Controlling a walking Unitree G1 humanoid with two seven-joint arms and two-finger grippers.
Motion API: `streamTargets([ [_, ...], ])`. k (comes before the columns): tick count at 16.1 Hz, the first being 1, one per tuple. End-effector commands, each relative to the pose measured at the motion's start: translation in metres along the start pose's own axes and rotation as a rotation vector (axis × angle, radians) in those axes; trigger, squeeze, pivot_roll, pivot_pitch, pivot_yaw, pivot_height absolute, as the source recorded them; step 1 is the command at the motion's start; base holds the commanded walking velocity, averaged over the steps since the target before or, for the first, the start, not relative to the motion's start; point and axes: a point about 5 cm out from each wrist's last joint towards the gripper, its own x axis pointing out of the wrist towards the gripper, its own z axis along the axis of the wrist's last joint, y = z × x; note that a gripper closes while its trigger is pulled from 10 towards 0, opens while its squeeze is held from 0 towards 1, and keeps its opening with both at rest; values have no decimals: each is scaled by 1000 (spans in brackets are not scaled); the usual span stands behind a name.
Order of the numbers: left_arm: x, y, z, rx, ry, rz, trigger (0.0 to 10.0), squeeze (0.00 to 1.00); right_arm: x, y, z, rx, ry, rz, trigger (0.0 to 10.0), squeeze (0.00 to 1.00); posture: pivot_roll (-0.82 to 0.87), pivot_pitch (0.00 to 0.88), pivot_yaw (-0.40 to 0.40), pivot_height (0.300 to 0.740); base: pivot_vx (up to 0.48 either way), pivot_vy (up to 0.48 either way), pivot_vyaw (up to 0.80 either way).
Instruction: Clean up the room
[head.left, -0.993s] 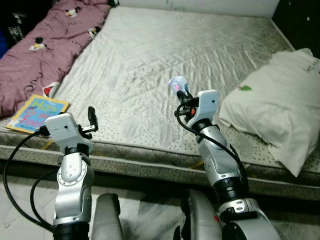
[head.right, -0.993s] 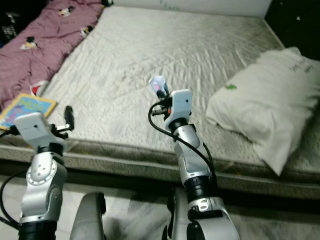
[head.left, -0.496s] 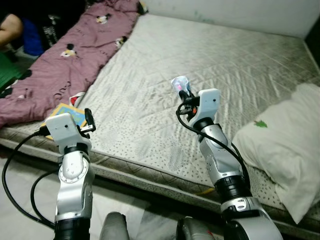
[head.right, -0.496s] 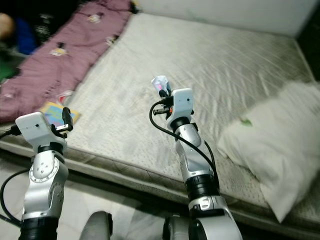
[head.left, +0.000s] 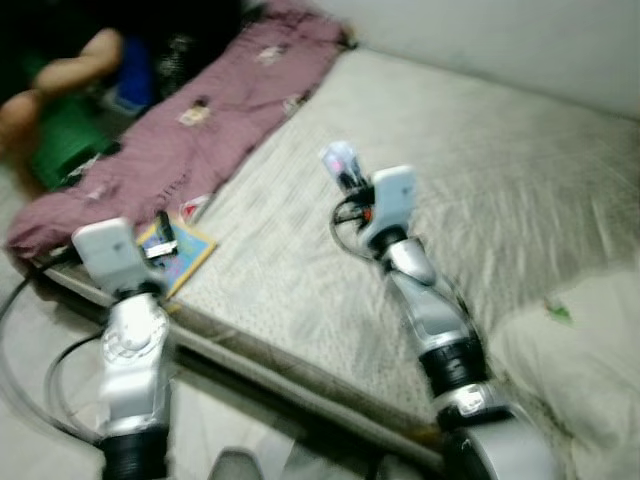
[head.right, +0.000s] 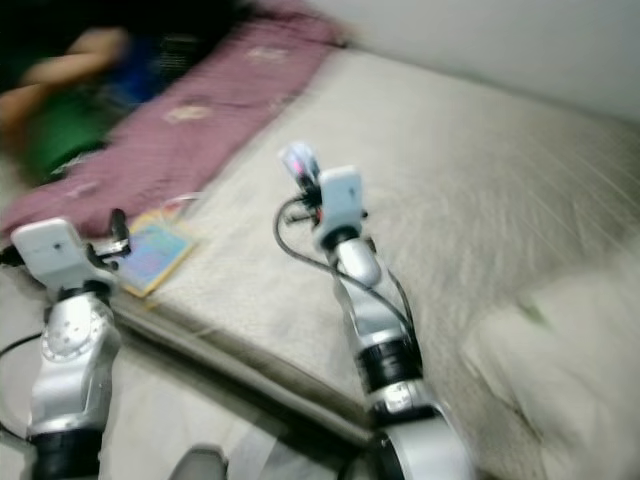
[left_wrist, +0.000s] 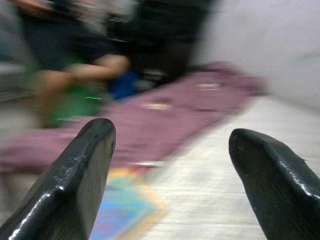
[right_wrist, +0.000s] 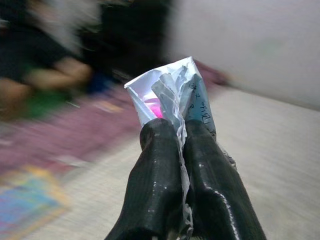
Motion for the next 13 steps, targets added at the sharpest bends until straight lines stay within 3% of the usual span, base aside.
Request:
streamTargets([
  [1,-2,9,-2,13,11,16,10000,0,4,5,4,16,-11,1,10000,0,103,0,-32,740,0,0,0],
  [7,-2,9,-5,-4,21,15,10000,0,4,4,-3,19,25,-11,10000,0,102,0,-36,740,0,0,0],
  [10,-3,9,-6,-14,28,1,10000,0,1,1,-5,-59,35,-13,10000,0,99,0,-36,740,0,0,0],
  [13,-4,11,-8,-25,37,3,10000,0,1,6,-3,-12,24,-1,10000,0,96,0,-34,740,0,0,-267],
])
